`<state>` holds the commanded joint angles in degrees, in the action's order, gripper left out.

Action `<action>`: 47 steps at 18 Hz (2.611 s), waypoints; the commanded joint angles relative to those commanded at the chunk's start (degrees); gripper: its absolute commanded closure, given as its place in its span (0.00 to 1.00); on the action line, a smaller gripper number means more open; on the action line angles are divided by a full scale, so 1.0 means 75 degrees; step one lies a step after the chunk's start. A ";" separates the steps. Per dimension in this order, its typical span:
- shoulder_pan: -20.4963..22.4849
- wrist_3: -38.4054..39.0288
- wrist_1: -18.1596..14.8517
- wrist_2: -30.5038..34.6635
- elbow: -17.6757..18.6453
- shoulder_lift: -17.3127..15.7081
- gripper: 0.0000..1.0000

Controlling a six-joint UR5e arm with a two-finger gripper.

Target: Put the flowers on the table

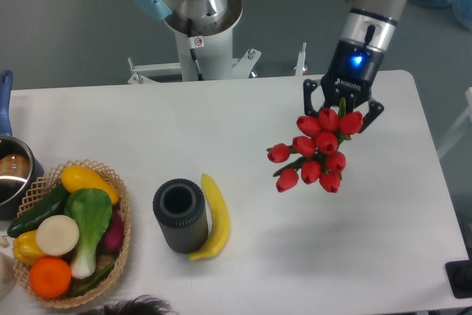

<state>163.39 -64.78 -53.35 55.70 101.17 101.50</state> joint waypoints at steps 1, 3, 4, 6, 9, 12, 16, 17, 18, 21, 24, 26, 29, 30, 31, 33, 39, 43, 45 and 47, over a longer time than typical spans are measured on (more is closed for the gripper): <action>0.0000 -0.0012 0.0012 0.0258 -0.0059 0.0129 0.54; -0.0024 -0.0070 0.0035 0.0494 -0.0094 0.0340 0.55; -0.0024 -0.0175 0.0035 0.0495 -0.0141 0.0469 0.55; -0.0036 -0.0234 0.0023 0.0495 -0.0258 0.0680 0.55; -0.0059 -0.0234 0.0012 0.0506 -0.0399 0.0961 0.55; -0.0129 -0.0246 0.0023 0.0530 -0.0481 0.1289 0.55; -0.0176 -0.0258 0.0035 0.0553 -0.0610 0.1676 0.55; -0.0257 -0.0246 0.0035 0.0565 -0.0645 0.1770 0.55; -0.0281 -0.0258 0.0035 0.0611 -0.0669 0.1829 0.55; -0.0293 -0.0258 0.0047 0.0706 -0.0762 0.2086 0.55; -0.0375 -0.0258 0.0059 0.0717 -0.0856 0.2286 0.55; -0.0399 -0.0258 0.0047 0.0706 -0.0868 0.2217 0.54; -0.0375 -0.0397 0.0047 0.0729 -0.1031 0.2123 0.23; -0.0364 -0.0572 0.0047 0.0752 -0.1090 0.2076 0.01; -0.0364 -0.0702 0.0047 0.0834 -0.1079 0.1948 0.00; -0.0375 -0.0680 0.0047 0.0986 -0.1032 0.1690 0.00; -0.0364 -0.0633 -0.0070 0.1700 -0.1172 0.1150 0.00; -0.0317 -0.0889 -0.0082 0.2462 -0.1605 0.1056 0.00; -0.0189 -0.1310 -0.0140 0.2778 -0.1816 0.0986 0.00; 0.0045 -0.1685 -0.0385 0.2873 -0.2062 0.0962 0.00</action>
<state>163.73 -77.42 -56.24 77.25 85.70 108.72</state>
